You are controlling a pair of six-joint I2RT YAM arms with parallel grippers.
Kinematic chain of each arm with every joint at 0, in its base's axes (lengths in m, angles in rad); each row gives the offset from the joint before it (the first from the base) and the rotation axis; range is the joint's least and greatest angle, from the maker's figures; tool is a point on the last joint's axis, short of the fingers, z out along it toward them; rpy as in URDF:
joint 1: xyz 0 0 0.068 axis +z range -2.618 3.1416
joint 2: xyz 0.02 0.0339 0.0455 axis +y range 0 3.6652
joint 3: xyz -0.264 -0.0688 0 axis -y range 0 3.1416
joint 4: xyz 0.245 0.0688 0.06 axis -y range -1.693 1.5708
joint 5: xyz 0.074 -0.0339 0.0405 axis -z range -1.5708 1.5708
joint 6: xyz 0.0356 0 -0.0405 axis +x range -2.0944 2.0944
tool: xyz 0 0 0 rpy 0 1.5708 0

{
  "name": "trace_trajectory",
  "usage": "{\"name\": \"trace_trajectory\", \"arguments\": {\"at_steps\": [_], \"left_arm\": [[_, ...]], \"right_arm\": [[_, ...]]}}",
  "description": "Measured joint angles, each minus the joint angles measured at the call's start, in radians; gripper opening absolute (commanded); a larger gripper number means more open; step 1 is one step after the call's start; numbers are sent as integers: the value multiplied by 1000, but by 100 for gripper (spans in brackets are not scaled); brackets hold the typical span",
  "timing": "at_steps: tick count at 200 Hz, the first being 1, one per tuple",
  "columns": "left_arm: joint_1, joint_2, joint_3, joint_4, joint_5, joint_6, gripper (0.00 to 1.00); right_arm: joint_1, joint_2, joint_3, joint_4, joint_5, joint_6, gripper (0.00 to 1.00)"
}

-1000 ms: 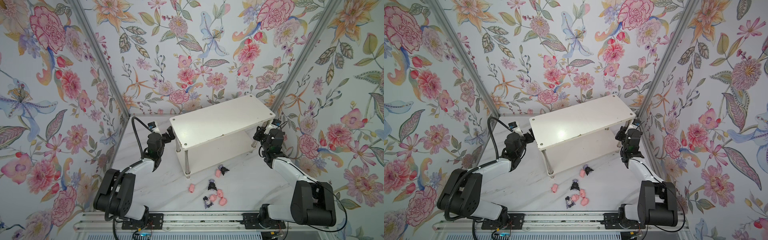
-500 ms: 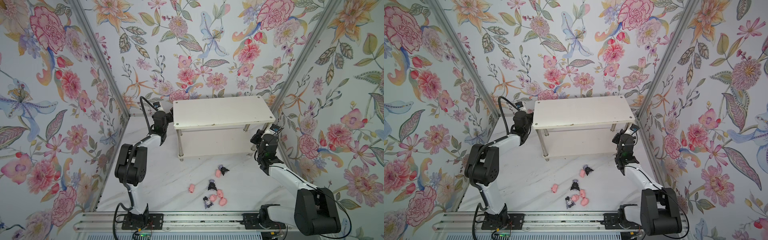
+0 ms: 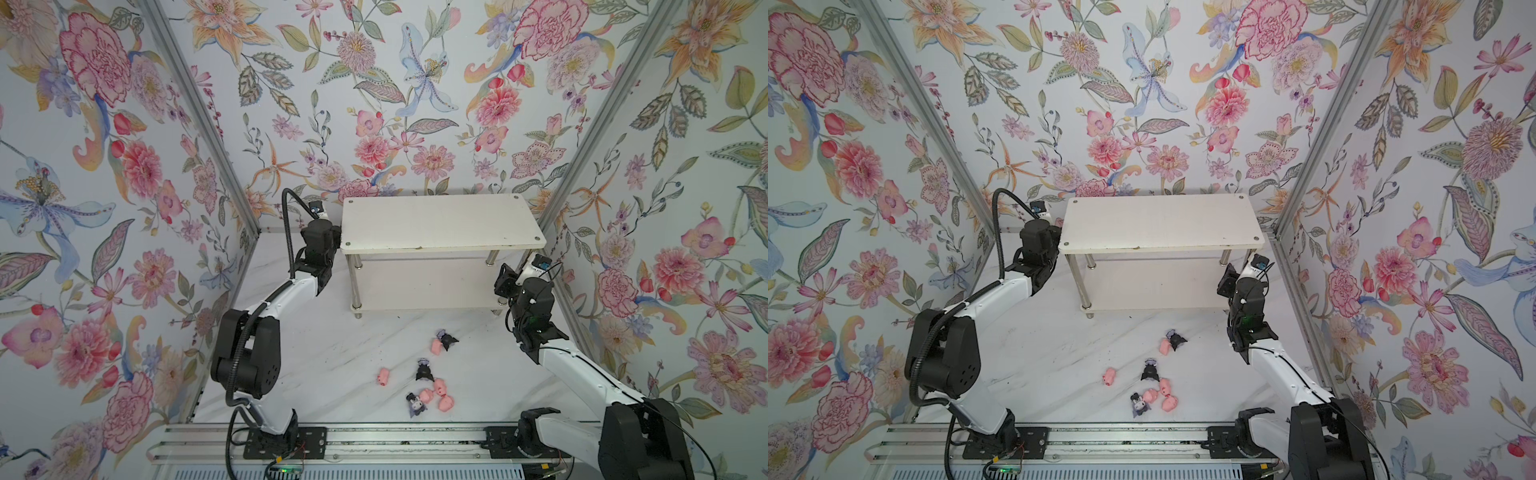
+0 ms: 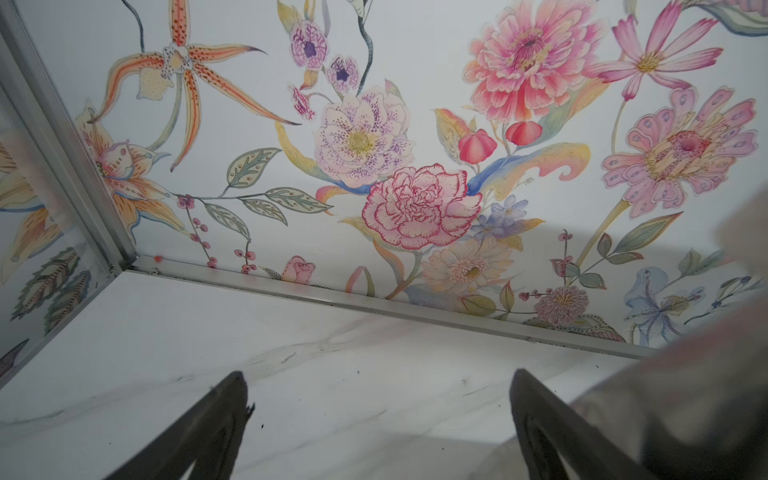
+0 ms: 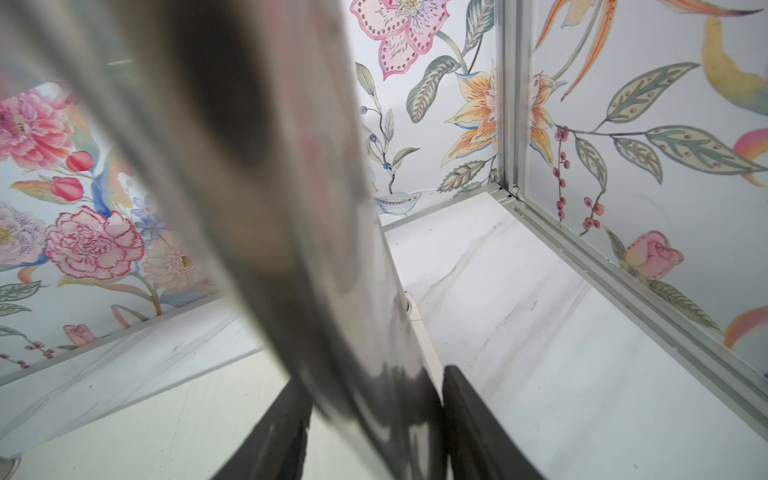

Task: Place and organize the plastic toys onto the shelf

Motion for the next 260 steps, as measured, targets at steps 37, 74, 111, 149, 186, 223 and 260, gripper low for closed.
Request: {"name": "trace_trajectory", "arguments": {"at_steps": [37, 74, 111, 149, 186, 223, 260], "left_arm": [[50, -84, -68, -45, 168, -13, 99], [270, -15, -535, 693, 611, -426, 99], [353, 208, -622, 1051, 771, -751, 100], [284, -4, -620, 964, 792, -632, 99], [175, -328, -544, 559, 612, -327, 99], [27, -535, -538, 238, 307, -101, 99], [-171, -597, -528, 50, -16, 28, 99]], "right_arm": [[13, -77, -17, -67, -32, -23, 55], [23, -179, -36, -133, -47, -51, 58], [23, -234, -42, -185, -44, -78, 59], [23, -237, -42, -222, -45, -82, 62], [34, -237, -42, -242, -45, -69, 62], [82, -249, -42, -289, -40, -54, 62], [178, -309, -42, -358, -21, -74, 62]]}}
